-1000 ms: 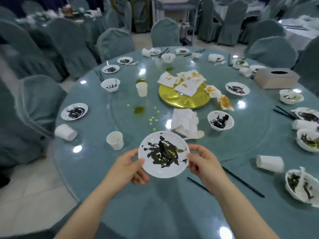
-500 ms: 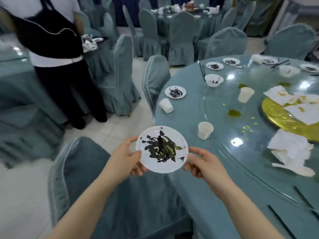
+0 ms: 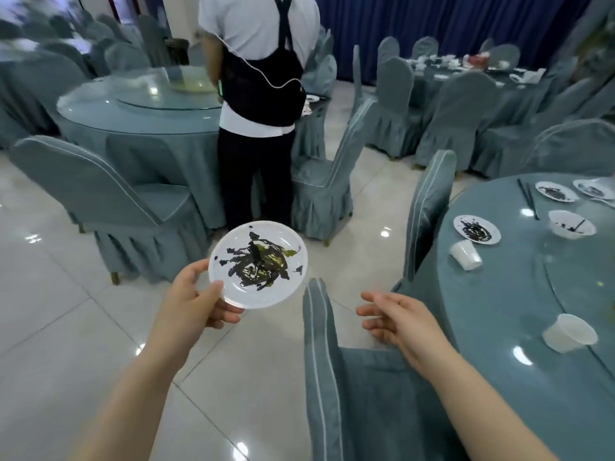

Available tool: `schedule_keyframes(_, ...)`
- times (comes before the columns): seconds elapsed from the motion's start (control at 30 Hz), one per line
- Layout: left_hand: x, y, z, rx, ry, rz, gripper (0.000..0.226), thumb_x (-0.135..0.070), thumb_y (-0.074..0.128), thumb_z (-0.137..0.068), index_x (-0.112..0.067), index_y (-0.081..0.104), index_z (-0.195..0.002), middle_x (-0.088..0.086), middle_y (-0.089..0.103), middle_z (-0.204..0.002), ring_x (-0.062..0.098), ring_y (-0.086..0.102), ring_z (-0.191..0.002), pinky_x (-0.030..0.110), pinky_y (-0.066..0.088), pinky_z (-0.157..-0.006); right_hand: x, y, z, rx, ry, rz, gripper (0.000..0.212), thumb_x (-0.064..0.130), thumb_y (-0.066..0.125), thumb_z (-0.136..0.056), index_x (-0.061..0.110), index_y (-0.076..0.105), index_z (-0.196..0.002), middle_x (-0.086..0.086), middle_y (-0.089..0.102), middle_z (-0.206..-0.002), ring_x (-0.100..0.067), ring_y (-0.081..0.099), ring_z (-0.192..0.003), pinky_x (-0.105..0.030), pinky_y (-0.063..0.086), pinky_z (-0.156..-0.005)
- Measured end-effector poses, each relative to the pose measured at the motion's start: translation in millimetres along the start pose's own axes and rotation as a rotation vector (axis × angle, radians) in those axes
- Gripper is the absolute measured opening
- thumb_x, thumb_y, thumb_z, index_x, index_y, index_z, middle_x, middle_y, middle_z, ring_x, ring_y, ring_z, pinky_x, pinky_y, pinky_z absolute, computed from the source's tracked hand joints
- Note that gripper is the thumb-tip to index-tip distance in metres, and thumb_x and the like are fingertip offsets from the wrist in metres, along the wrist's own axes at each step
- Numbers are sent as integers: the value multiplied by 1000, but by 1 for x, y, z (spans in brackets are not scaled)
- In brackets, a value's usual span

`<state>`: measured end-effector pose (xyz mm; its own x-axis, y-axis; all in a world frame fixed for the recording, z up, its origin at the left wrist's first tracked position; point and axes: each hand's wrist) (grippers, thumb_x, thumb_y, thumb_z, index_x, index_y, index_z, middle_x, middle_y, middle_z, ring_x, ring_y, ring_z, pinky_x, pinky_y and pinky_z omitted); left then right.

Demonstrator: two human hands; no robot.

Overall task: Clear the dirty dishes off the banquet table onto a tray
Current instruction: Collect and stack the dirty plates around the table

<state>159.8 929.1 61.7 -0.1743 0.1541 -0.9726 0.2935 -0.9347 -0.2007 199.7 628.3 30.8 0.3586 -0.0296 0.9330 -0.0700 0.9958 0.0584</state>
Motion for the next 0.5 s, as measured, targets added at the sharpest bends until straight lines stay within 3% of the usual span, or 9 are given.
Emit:
schedule_keyframes(0.17,5,-84,-59,-14,44,-36,23,-10,44,-97,-30,51,-104,14,69,-61,19,58,-44,30,44,-46,16,87,-43,18,-22,-12,21,19,50,-98,13,67,-109,-7,75,-93,-17,68,-76,-23,52,-63)
schedule_keyframes(0.27,4,-121,-94,-19,48,-29,23,-11,46,-96,-32,51,-103,14,69,-62,18,58,-43,26,45,-43,22,123,-66,37,-14,-21,22,20,49,-98,15,65,-112,-7,74,-99,-21,71,-88,-25,52,-68)
schedule_keyframes(0.5,-2,-135,-176,51,77,-19,25,-13,48,-96,-32,50,-111,10,69,-61,16,58,-45,26,47,-44,33,120,-102,-70,-33,-68,22,20,51,-97,15,65,-112,-8,73,-103,-22,71,-93,-32,51,-78)
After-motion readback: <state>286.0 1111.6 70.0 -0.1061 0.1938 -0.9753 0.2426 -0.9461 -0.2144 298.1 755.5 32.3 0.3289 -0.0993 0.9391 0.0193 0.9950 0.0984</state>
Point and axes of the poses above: each hand's wrist, its own z-axis away from the middle knuckle, its own y-axis out of the palm, x = y × z
